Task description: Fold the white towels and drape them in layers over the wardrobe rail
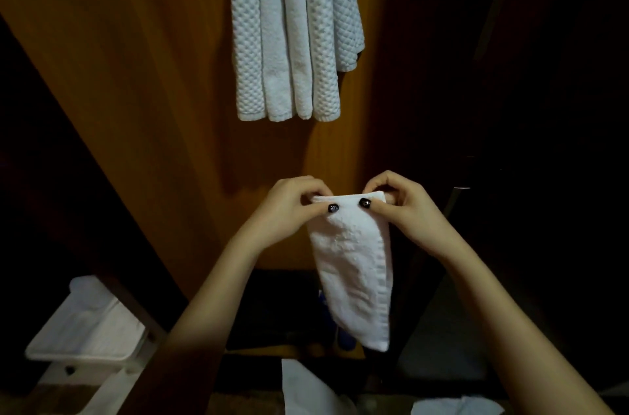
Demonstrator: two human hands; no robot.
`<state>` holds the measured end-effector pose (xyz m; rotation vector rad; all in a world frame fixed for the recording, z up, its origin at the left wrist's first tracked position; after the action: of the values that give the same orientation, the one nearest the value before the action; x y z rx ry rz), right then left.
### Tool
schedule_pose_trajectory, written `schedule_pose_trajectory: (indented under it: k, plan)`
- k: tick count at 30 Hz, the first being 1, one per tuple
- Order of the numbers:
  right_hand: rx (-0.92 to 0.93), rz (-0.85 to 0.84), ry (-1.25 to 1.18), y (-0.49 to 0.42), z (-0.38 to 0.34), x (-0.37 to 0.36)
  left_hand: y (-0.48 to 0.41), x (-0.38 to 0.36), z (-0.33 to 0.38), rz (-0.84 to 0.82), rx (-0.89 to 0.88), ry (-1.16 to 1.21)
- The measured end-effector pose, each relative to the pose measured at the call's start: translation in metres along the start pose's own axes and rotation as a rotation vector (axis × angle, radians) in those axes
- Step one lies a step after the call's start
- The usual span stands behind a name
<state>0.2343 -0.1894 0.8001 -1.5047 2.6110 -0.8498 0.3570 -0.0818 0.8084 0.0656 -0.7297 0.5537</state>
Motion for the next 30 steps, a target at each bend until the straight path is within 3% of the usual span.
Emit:
schedule_pose_trajectory:
  k: [5,11,15,22,27,30]
  plan:
    - [-0.154,0.045,-0.129,0.015,0.018,-0.009,0.013,0.001,0.005,-0.063,-0.093,0.127]
    - [-0.055,0.159,-0.174,0.010,0.003,-0.020,0.015,0.008,0.008,-0.092,-0.100,0.083]
    - [0.049,0.081,-0.108,0.001,-0.013,-0.031,0.020,0.014,0.017,-0.112,-0.139,0.116]
    - [0.033,-0.017,-0.102,-0.010,-0.021,-0.041,0.026,0.028,0.023,-0.076,-0.193,0.165]
    - [0.040,0.017,-0.053,-0.014,-0.021,-0.038,0.027,0.030,0.016,-0.036,-0.147,0.302]
    - [0.079,0.128,-0.060,-0.016,-0.025,-0.029,0.028,0.030,0.008,0.020,-0.082,0.530]
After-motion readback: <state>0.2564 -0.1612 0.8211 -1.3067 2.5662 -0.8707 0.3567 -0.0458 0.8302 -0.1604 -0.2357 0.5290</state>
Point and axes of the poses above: each hand's wrist, its own y-axis away from the middle knuckle, its own x-axis out of the back of the hand, z = x × y, the point moved 9 cm from there along -y, towards the middle knuckle, and after that the axes turned 14 degrees about x, right-handed, at the moved point
